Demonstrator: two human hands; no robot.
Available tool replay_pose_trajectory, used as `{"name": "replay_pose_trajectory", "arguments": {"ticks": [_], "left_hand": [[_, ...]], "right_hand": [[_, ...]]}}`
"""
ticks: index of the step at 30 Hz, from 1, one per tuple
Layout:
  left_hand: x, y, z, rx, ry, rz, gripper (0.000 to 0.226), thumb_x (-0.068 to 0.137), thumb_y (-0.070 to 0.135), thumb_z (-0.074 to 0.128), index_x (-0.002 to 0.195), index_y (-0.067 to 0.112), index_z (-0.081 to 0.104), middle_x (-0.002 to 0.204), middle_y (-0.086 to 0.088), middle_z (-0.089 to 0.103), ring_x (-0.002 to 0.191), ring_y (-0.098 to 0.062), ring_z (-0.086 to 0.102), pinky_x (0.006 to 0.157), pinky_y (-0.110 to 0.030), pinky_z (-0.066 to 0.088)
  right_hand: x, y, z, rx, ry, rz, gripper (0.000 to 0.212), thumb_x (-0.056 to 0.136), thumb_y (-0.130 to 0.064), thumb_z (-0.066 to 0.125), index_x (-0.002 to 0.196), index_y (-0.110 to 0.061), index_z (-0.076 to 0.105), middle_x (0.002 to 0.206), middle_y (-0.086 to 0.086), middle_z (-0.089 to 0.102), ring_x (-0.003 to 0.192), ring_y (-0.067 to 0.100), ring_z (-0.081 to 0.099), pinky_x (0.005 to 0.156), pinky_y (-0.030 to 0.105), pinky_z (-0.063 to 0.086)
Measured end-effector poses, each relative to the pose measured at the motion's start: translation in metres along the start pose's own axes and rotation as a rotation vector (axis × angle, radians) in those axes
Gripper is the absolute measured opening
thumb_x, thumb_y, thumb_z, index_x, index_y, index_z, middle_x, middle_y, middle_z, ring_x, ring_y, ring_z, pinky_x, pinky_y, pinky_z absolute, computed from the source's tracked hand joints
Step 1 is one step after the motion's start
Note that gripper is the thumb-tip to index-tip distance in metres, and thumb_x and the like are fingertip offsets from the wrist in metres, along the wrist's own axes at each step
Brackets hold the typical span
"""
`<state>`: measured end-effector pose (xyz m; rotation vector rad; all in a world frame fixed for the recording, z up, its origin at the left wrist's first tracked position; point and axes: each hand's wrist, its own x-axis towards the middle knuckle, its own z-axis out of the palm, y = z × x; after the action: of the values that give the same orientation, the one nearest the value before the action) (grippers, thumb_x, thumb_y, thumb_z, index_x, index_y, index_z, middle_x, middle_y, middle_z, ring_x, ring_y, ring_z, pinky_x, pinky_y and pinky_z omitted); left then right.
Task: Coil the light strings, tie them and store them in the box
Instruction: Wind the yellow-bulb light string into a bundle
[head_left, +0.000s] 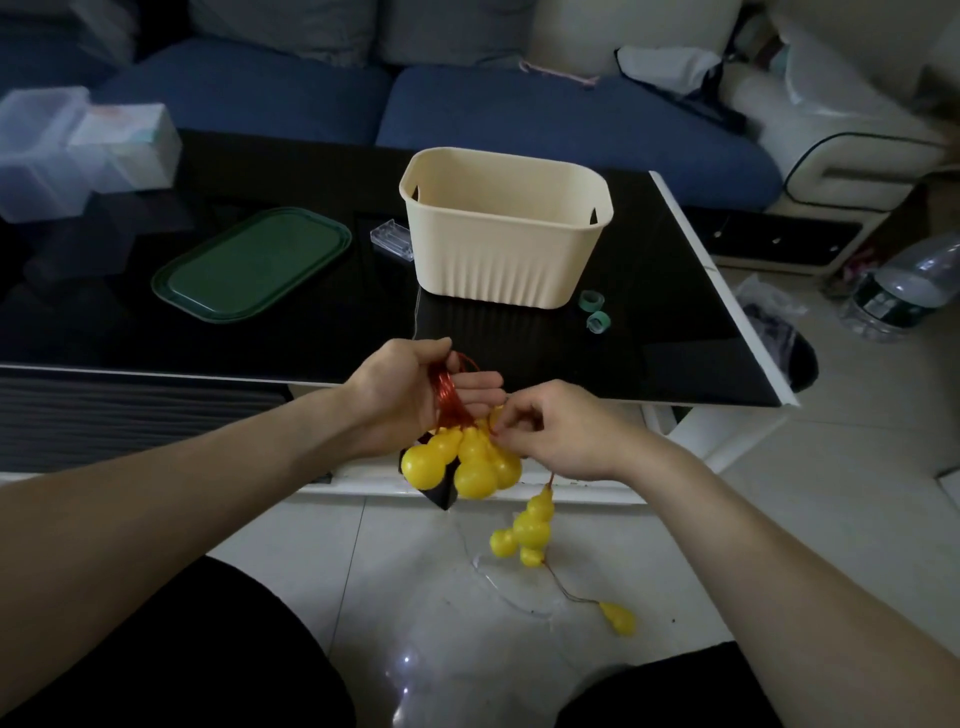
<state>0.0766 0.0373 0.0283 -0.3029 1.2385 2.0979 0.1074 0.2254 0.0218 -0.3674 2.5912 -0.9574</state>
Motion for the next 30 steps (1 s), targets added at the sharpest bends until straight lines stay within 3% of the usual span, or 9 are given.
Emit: {"name": "replay_pose_trajectory", "arguments": {"ticks": [3,5,7,10,13,17,23,26,30], "left_hand": [[0.000,-0.002,0.002,0.004,-0.045,0.001,0.034,0.104,0.026,0.035,0.080,0.009,0.049,0.115,-0.031,0.066,0.104,-0.037,0.069,0.090,-0.043,0.056],[0.000,-0.002,0.002,0.008,-0.072,-0.013,0.032,0.103,0.026,0.036,0.080,0.008,0.049,0.118,-0.032,0.065,0.108,-0.038,0.067,0.095,-0.045,0.051],[-0.001,-0.005,0.002,0.075,-0.103,-0.037,0.031,0.102,0.027,0.038,0.083,0.009,0.053,0.111,-0.025,0.067,0.099,-0.034,0.068,0.093,-0.043,0.052],[-0.002,-0.017,0.002,0.249,-0.147,-0.077,0.033,0.101,0.025,0.037,0.102,0.006,0.064,0.105,-0.016,0.067,0.094,-0.026,0.066,0.089,-0.038,0.052],[-0.001,-0.029,0.000,0.467,-0.173,-0.106,0.043,0.106,0.025,0.029,0.122,0.000,0.060,0.109,-0.023,0.068,0.089,-0.028,0.065,0.080,-0.035,0.053],[-0.001,-0.030,0.004,0.594,-0.160,-0.102,0.046,0.105,0.038,0.033,0.110,0.002,0.062,0.087,-0.022,0.061,0.055,-0.018,0.051,0.061,-0.031,0.041],[-0.006,-0.024,0.004,0.884,-0.246,-0.005,0.051,0.095,0.048,0.052,0.076,0.002,0.065,0.063,-0.012,0.059,0.052,-0.022,0.039,0.054,-0.031,0.035],[-0.010,-0.024,0.001,0.987,-0.222,-0.012,0.039,0.100,0.034,0.054,0.069,0.010,0.057,0.056,-0.002,0.049,0.051,-0.016,0.036,0.054,-0.029,0.032],[-0.013,-0.020,-0.003,1.023,-0.230,-0.016,0.030,0.097,0.031,0.058,0.076,0.010,0.056,0.057,0.001,0.039,0.051,-0.011,0.032,0.052,-0.026,0.028]], "right_hand": [[-0.001,-0.006,0.003,-0.061,-0.004,-0.022,0.011,0.092,-0.023,0.067,0.084,-0.029,0.071,0.074,-0.010,0.066,0.068,0.006,0.060,0.061,0.020,0.045],[-0.002,-0.009,0.004,-0.114,0.001,-0.037,0.010,0.091,-0.021,0.066,0.086,-0.023,0.075,0.075,-0.014,0.067,0.071,0.004,0.063,0.058,0.015,0.042],[-0.003,-0.013,0.004,-0.116,0.017,-0.062,0.012,0.091,-0.020,0.065,0.083,-0.020,0.074,0.068,-0.025,0.060,0.067,-0.007,0.060,0.054,0.007,0.037],[-0.004,-0.015,0.005,-0.115,0.020,-0.101,0.014,0.091,-0.021,0.066,0.080,-0.022,0.074,0.072,-0.014,0.066,0.069,0.001,0.063,0.056,0.012,0.039],[-0.005,-0.014,0.003,-0.088,-0.005,-0.079,0.013,0.088,-0.021,0.072,0.077,-0.027,0.074,0.069,-0.014,0.070,0.066,-0.003,0.065,0.056,0.010,0.043],[-0.005,-0.015,-0.002,0.018,0.049,-0.032,0.024,0.072,-0.028,0.090,0.072,-0.026,0.066,0.062,-0.010,0.070,0.058,-0.002,0.066,0.054,0.016,0.051],[-0.005,-0.013,-0.015,-0.028,-0.034,0.071,0.049,0.057,-0.047,0.095,0.083,-0.024,0.062,0.072,-0.008,0.065,0.056,0.001,0.054,0.044,0.015,0.039],[-0.006,-0.006,-0.017,-0.061,-0.109,0.102,0.045,0.060,-0.043,0.095,0.090,-0.027,0.066,0.075,-0.009,0.063,0.062,0.004,0.056,0.049,0.018,0.042],[-0.002,-0.002,-0.012,-0.005,-0.102,0.030,0.024,0.069,-0.035,0.092,0.080,-0.028,0.073,0.056,-0.017,0.057,0.053,0.000,0.049,0.056,0.023,0.043]]}}
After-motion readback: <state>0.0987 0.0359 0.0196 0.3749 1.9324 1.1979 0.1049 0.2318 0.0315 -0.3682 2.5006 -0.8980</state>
